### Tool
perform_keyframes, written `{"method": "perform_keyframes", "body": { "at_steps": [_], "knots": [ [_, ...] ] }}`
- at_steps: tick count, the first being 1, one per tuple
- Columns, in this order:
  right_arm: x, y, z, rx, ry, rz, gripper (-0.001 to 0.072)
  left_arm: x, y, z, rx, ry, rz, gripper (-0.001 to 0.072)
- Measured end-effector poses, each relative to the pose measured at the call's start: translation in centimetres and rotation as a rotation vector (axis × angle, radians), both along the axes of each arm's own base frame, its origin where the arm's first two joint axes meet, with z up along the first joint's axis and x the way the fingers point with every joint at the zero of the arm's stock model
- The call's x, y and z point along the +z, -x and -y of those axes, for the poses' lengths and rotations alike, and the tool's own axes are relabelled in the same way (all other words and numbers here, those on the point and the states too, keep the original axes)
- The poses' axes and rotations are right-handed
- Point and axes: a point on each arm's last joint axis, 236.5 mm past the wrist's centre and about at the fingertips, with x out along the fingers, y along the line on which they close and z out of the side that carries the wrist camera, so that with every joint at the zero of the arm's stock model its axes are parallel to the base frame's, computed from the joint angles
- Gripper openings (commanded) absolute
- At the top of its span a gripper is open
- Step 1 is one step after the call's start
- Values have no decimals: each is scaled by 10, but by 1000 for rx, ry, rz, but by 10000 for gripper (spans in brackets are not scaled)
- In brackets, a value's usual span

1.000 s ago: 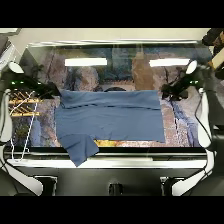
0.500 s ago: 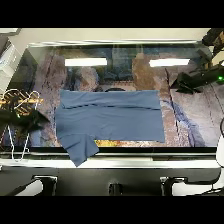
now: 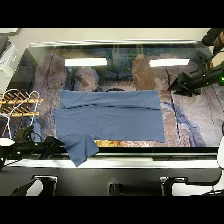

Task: Fold the clothes and pants, and hang the long-sleeved shirts on hangers.

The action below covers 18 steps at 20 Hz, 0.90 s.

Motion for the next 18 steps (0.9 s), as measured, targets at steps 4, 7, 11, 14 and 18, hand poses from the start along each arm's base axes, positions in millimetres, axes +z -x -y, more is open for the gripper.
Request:
{"method": "perform_keyframes", "body": {
  "at_steps": [4, 7, 11, 14, 18],
  "knots": [
    [1, 3, -3, 0, -14, -14, 430, -8, 1, 4, 16, 10, 20, 535],
    [2, 4, -4, 1, -21, -18, 430, -12, 1, 8, 31, 26, 27, 534],
    [2, 4, -4, 2, -22, -18, 430, -14, 1, 18, 42, 72, 48, 534],
    [2, 4, -5, 3, -24, -18, 430, -16, 2, 21, 47, 84, 60, 534],
    [2, 4, -5, 3, -24, -18, 430, -22, 3, 28, 31, 82, 60, 388]
  ]
}}
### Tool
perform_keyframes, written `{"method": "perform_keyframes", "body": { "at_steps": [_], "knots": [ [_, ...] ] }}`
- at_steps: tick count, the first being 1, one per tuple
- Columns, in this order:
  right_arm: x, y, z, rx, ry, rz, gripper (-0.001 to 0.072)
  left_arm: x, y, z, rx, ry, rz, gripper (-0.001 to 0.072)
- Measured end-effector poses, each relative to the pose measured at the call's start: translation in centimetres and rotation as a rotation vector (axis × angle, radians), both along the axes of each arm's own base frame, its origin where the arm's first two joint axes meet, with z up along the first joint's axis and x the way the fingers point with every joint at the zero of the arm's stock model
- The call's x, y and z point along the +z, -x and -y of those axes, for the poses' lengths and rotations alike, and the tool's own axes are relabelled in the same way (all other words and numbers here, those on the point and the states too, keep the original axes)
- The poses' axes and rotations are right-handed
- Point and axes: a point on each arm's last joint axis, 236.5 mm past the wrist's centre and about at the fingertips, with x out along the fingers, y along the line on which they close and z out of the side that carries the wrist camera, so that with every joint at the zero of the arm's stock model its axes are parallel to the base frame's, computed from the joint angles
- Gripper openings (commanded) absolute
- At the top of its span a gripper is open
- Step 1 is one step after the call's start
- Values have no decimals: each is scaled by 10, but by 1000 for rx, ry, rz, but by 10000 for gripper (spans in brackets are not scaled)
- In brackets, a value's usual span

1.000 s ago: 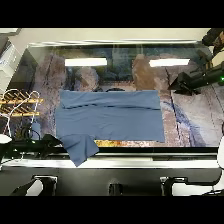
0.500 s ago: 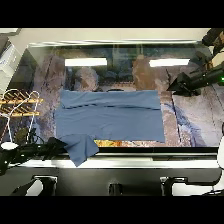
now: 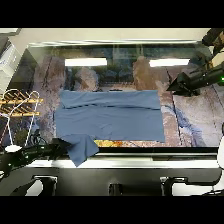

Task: Fold the clothes and pants, and hang the long-sleeved shirts on hangers.

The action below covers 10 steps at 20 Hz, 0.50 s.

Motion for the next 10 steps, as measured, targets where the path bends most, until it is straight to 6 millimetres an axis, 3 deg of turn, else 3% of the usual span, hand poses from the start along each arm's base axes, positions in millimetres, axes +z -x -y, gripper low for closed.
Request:
{"method": "perform_keyframes", "body": {
  "at_steps": [1, 2, 3, 7, 10],
  "knots": [
    [0, 0, 0, 0, 0, 0, 430, -3, 2, 3, -16, -5, -4, 284],
    [0, 0, 0, 0, 0, 0, 430, -6, 4, 7, -35, -12, -10, 126],
    [0, 0, 0, 1, 0, -1, 429, -10, 6, 9, -52, -23, -16, 36],
    [-1, 8, 0, 33, 3, -18, 421, -14, 8, 15, -76, -27, -21, 20],
    [-11, 14, 13, 24, 25, -45, 422, -15, 8, 16, -78, -27, -23, 20]
  ]
}}
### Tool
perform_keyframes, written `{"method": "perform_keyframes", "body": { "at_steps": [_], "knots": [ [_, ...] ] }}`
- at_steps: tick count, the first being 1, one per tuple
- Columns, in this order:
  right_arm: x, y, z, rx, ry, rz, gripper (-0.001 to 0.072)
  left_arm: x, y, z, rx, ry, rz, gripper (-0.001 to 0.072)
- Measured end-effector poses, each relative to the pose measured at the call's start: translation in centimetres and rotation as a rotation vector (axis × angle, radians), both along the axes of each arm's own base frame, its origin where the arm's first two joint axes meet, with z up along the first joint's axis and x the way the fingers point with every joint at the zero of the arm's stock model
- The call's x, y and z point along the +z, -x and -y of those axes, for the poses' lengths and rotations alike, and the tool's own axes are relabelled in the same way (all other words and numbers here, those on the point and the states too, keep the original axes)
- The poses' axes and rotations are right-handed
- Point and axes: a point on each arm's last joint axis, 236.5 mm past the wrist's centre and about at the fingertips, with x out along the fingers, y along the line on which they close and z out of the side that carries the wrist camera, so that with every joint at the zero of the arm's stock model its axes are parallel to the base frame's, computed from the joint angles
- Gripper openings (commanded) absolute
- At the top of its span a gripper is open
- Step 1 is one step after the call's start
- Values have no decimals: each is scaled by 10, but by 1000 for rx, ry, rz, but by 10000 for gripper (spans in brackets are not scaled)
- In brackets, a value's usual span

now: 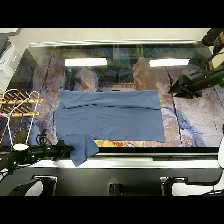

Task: Fold the clothes and pants, and hang the long-sleeved shirts on hangers.

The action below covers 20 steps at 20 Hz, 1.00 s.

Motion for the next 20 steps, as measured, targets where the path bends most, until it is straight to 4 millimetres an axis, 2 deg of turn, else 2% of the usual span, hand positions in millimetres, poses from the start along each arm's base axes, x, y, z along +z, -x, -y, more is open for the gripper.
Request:
{"method": "perform_keyframes", "body": {
  "at_steps": [1, 2, 3, 4, 7, 11, 16, 20],
  "knots": [
    [-8, 5, 6, -10, 3, -27, 429, 0, 0, 0, 0, -1, 0, 20],
    [-20, 12, 11, -23, -2, -68, 465, 0, 0, 0, 0, -2, 0, 20],
    [-34, 23, 14, -31, -13, -122, 542, -1, 0, 0, -1, -2, 0, 20],
    [-48, 34, 15, -38, -28, -176, 554, -1, 0, 0, -1, -2, 0, 20],
    [-94, 73, 11, -38, -71, -329, 543, -1, 0, 0, -1, -4, 0, 20],
    [-137, 97, 6, -45, -69, -353, 533, -1, 0, 0, -2, -4, 0, 20],
    [-168, 129, 9, -29, -17, -351, 533, -1, 1, 0, -4, -1, -5, 20],
    [-179, 143, 3, -32, -48, -352, 532, -1, 2, 1, -7, 2, -8, 20]
  ]
}}
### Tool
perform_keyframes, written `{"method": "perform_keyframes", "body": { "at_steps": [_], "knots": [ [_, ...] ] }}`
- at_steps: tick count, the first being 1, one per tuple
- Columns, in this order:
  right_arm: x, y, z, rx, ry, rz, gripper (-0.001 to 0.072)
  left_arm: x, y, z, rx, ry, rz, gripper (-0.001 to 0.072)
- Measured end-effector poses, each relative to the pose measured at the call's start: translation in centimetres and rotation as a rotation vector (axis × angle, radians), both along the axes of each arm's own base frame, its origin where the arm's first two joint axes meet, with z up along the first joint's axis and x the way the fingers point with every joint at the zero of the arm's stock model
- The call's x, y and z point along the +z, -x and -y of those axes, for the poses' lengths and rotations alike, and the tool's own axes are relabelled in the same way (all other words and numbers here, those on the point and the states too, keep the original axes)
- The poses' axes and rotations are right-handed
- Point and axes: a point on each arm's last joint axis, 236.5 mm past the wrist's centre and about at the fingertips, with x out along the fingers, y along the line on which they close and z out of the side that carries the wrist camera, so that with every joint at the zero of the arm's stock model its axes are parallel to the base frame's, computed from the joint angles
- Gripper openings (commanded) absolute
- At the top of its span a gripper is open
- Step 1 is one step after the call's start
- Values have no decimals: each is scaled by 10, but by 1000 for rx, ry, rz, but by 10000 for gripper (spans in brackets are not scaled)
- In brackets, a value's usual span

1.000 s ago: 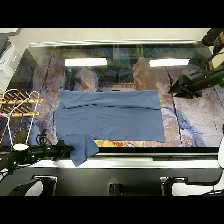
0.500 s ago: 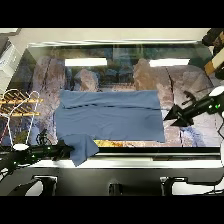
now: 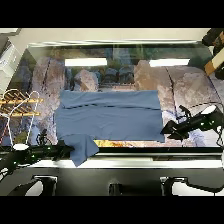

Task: Fold the clothes and pants, and hang the long-sleeved shirts on hangers.

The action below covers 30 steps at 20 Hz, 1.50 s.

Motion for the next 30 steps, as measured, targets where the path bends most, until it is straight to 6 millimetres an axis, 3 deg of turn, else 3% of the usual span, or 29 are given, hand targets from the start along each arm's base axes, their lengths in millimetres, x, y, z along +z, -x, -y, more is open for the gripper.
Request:
{"method": "perform_keyframes", "body": {
  "at_steps": [9, 12, 15, 16, 21, 25, 30],
  "knots": [
    [-11, 17, -7, -4, -19, -34, 519, 0, 1, 1, 0, 3, -4, 20],
    [-17, 22, -10, -18, -23, -43, 345, 0, 1, 1, 1, 3, -4, 20],
    [-23, 14, -10, -52, -14, -14, 77, 0, 0, 0, 1, 3, -3, 20],
    [-25, 12, -9, -60, -8, -4, 28, 0, 0, 0, 1, 3, -4, 19],
    [-19, 2, -5, -77, 21, 56, 28, 11, -11, -5, -28, -18, 39, 18],
    [12, 9, -11, -69, 9, 74, 28, 50, -22, -5, -61, -5, 80, 18],
    [54, 28, -14, -84, 47, 86, 27, 104, -20, -9, -45, -74, 189, 17]
  ]
}}
